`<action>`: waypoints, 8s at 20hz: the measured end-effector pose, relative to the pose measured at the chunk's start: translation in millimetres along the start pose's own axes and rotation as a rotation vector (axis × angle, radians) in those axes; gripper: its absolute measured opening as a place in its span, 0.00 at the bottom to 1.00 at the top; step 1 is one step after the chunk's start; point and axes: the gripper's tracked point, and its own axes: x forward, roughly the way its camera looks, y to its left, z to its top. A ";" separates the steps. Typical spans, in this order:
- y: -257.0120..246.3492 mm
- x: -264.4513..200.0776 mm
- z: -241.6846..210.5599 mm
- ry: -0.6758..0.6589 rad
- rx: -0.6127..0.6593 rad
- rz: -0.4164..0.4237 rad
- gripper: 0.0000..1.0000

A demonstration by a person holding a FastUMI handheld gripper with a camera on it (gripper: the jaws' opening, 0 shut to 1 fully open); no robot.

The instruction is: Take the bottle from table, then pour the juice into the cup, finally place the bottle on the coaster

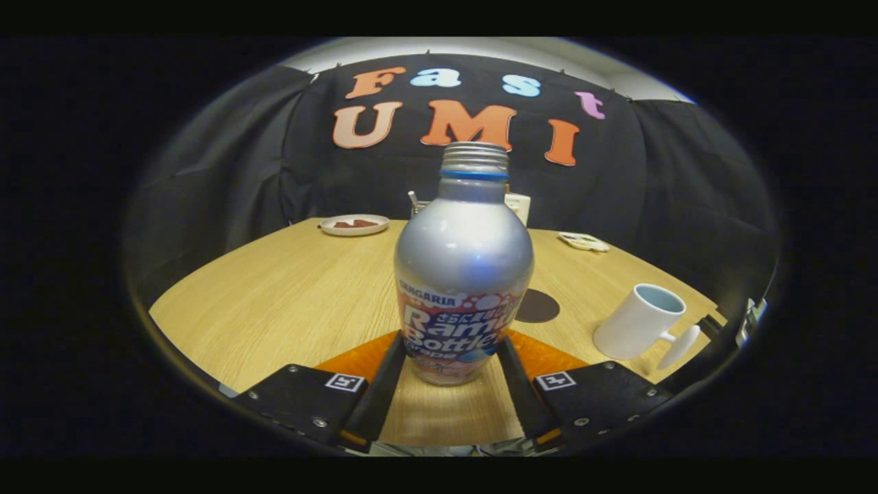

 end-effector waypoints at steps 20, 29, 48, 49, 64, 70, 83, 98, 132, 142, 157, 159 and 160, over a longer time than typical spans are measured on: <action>-18.6 -13.9 45.5 -0.083 0.526 0.199 0.73; -17.9 -8.6 62.9 -0.090 0.790 0.250 0.73; -30.8 7.3 77.0 -0.053 1.275 0.222 0.72; -30.2 10.2 76.8 -0.047 1.289 0.220 0.72; -34.2 22.3 85.0 0.012 1.519 0.223 0.72; -39.4 24.2 93.4 0.017 1.612 0.217 0.72; -47.3 25.3 97.1 0.057 1.762 0.178 0.72; -52.0 19.3 99.6 0.082 1.888 0.151 0.72; -62.6 19.8 108.6 0.150 2.045 0.099 0.72; -67.9 18.8 112.9 0.152 2.086 0.100 0.72; -83.9 24.9 139.4 0.129 2.180 0.110 0.73; -83.0 24.5 138.3 0.125 2.187 0.111 0.72; -83.1 23.4 137.7 0.125 2.190 0.113 0.73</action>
